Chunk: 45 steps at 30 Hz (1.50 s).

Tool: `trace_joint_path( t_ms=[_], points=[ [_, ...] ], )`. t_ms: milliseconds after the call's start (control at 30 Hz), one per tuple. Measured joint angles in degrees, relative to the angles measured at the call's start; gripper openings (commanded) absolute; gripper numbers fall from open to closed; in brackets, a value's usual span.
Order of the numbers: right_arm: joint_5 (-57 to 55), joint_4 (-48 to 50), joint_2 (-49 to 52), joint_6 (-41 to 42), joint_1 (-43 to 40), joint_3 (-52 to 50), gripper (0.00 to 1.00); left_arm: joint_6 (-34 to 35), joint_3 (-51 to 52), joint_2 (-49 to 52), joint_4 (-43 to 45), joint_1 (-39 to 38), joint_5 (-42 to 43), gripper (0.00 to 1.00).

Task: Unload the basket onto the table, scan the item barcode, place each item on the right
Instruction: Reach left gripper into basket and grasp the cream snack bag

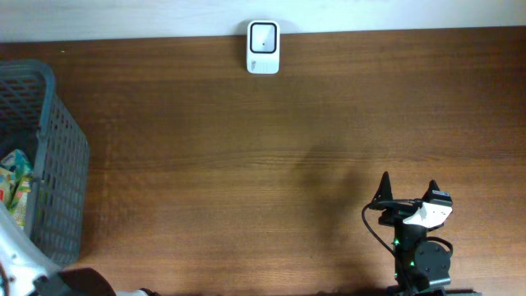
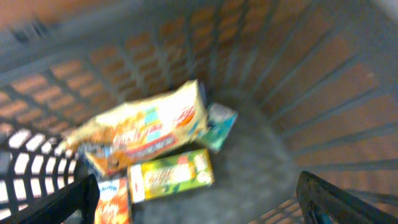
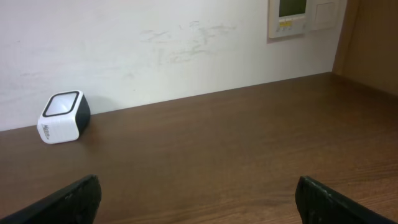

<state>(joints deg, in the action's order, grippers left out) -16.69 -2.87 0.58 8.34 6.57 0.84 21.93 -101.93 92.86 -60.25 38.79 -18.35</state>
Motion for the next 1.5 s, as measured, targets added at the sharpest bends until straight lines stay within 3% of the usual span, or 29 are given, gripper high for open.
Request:
trace_joint_path(
  t_ms=[133, 333, 433, 667, 967, 1100, 1500],
  points=[
    [0.02, 0.00, 0.00, 0.04, 0.00, 0.00, 0.99, -1.31, 7.76, 4.02, 7.30, 0.90, -1.66, 0.99],
    [0.00, -0.02, 0.00, 0.04, 0.00, 0.00, 0.99, -18.62, 10.14, 12.50, 19.45, 2.08, -3.26, 0.99],
    [0.00, 0.00, 0.00, 0.02, 0.00, 0.00, 0.99, -28.22, 10.23, 16.17, 20.09, 2.82, -3.34, 0.99],
    [0.00, 0.00, 0.00, 0.00, 0.00, 0.00, 0.99, -37.83, 10.49, 17.14, 22.03, 3.63, -3.37, 1.00],
    [0.00, 0.00, 0.00, 0.00, 0.00, 0.00, 0.99, -40.04, 10.49, 20.13, 22.45, 6.60, -3.37, 1.00],
    [0.00, 0.00, 0.00, 0.04, 0.00, 0.00, 0.99, -40.30, 10.49, 20.13, 22.47, 8.90, -3.17, 0.91],
    [0.00, 0.00, 0.00, 0.02, 0.00, 0.00, 0.99, -40.44, 15.76, 20.13, 23.08, 9.31, 0.70, 0.84]
  ],
)
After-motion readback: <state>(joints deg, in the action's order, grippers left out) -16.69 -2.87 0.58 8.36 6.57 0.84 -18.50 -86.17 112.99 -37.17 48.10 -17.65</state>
